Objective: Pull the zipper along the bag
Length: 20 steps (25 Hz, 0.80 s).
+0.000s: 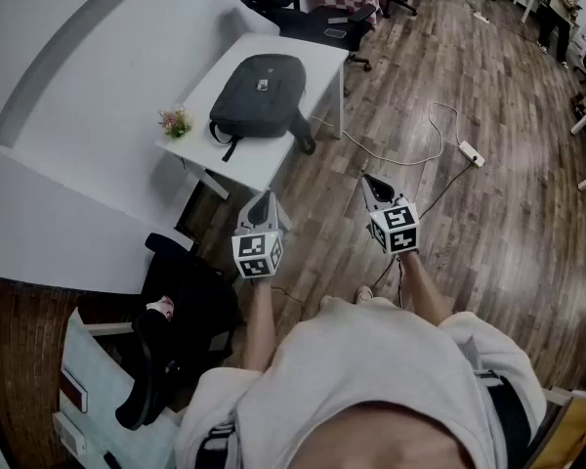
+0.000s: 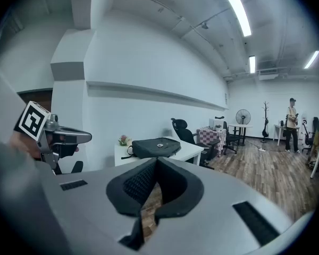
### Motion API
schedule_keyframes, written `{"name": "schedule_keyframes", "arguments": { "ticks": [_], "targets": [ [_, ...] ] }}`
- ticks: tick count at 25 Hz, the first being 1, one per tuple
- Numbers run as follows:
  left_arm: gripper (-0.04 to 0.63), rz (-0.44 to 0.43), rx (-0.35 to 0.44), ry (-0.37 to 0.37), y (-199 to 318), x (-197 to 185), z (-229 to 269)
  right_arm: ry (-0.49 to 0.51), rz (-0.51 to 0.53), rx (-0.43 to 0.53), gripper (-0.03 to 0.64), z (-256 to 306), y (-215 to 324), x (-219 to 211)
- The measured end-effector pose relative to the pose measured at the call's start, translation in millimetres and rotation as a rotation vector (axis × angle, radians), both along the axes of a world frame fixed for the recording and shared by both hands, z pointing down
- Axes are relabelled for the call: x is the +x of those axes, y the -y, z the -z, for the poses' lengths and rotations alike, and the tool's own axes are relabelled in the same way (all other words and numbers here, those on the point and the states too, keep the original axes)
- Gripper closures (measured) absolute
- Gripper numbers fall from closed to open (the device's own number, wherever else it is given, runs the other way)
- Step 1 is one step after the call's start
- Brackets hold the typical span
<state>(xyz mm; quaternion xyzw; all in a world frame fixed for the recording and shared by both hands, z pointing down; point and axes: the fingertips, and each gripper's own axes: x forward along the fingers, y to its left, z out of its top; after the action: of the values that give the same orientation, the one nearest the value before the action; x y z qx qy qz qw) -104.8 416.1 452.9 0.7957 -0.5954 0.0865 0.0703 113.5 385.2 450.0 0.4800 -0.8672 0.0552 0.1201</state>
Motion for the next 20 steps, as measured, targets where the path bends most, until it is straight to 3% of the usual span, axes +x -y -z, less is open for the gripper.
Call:
{"name": "schedule_keyframes", "arguments": {
  "ticks": [20],
  "targets": [
    [0.569, -0.06, -0.023, 0.006, 33, -7, -19, -0.015, -0.035, -0.006, 0.603, -18, 20, -16]
  ]
}}
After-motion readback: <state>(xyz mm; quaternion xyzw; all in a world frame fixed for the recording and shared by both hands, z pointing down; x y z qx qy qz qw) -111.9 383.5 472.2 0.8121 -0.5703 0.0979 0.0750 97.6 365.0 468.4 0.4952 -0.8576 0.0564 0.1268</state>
